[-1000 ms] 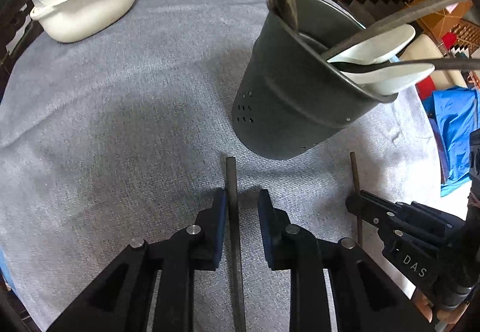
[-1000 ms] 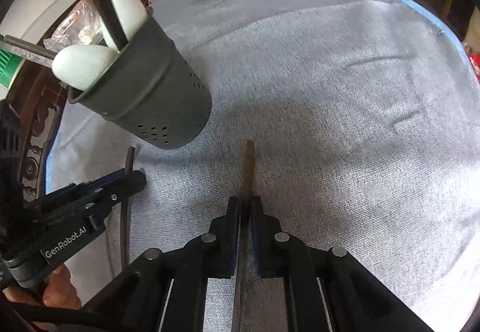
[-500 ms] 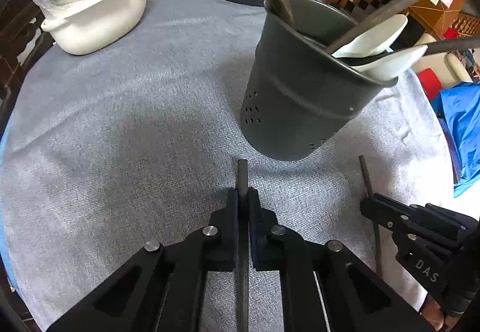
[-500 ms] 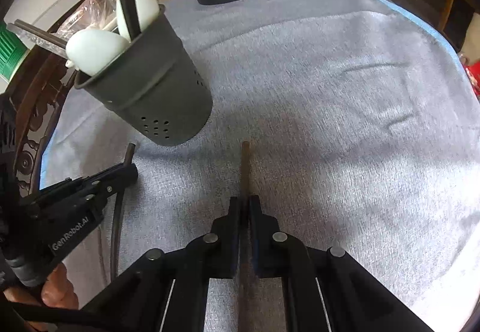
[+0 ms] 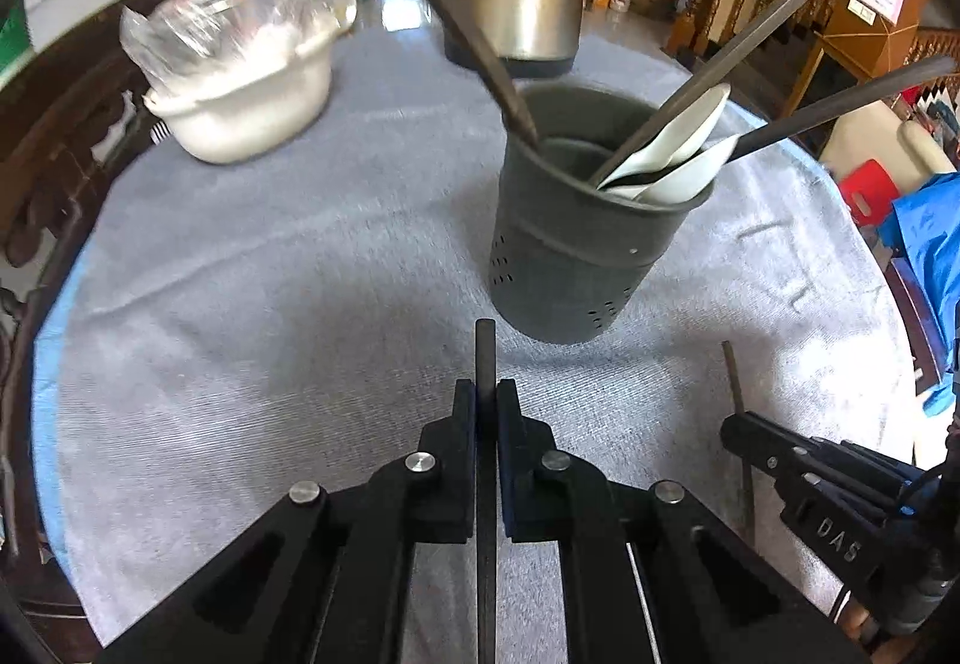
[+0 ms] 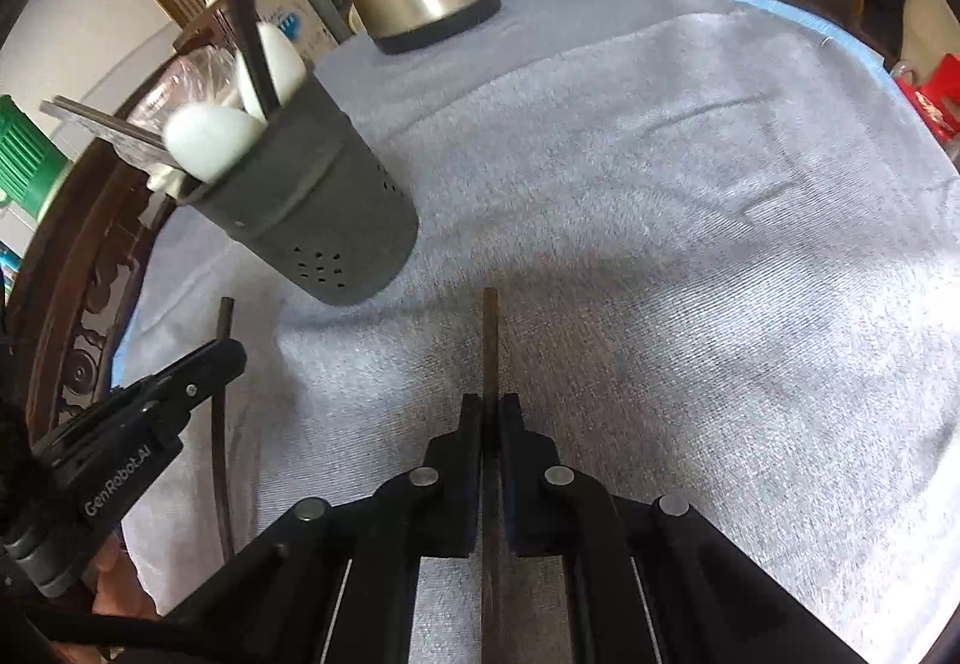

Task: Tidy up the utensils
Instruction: 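Lift both held chopsticks up off the cloth, tilting them upright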

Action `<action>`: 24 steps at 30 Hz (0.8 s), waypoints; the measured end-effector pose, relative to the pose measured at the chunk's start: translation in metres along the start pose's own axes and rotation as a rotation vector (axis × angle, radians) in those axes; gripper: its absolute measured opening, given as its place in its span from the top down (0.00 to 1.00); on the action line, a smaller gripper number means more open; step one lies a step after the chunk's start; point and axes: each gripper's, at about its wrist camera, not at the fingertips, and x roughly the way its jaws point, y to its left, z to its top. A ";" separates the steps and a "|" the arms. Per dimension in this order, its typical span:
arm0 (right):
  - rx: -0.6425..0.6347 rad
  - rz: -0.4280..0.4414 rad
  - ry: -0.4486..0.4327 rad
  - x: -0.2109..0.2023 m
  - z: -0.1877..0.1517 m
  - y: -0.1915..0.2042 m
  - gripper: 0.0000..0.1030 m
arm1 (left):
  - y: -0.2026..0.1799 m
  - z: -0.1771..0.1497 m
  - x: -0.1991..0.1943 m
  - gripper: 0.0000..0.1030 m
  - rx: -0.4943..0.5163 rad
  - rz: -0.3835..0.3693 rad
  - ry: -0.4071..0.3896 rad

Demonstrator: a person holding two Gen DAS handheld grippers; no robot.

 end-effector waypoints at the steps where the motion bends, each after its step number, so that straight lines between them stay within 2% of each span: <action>1: 0.005 0.007 -0.014 -0.007 -0.001 -0.001 0.94 | -0.006 -0.003 -0.014 0.94 0.002 0.004 -0.015; 10: 0.009 0.040 -0.142 -0.076 -0.007 -0.002 0.94 | -0.011 -0.007 -0.084 0.94 0.018 0.020 -0.164; 14: 0.012 0.074 -0.180 -0.093 -0.008 -0.004 0.94 | -0.009 -0.012 -0.109 0.94 0.006 -0.007 -0.211; 24: 0.023 0.220 -0.253 -0.131 -0.012 -0.010 0.95 | 0.008 -0.024 -0.158 0.94 -0.022 -0.053 -0.312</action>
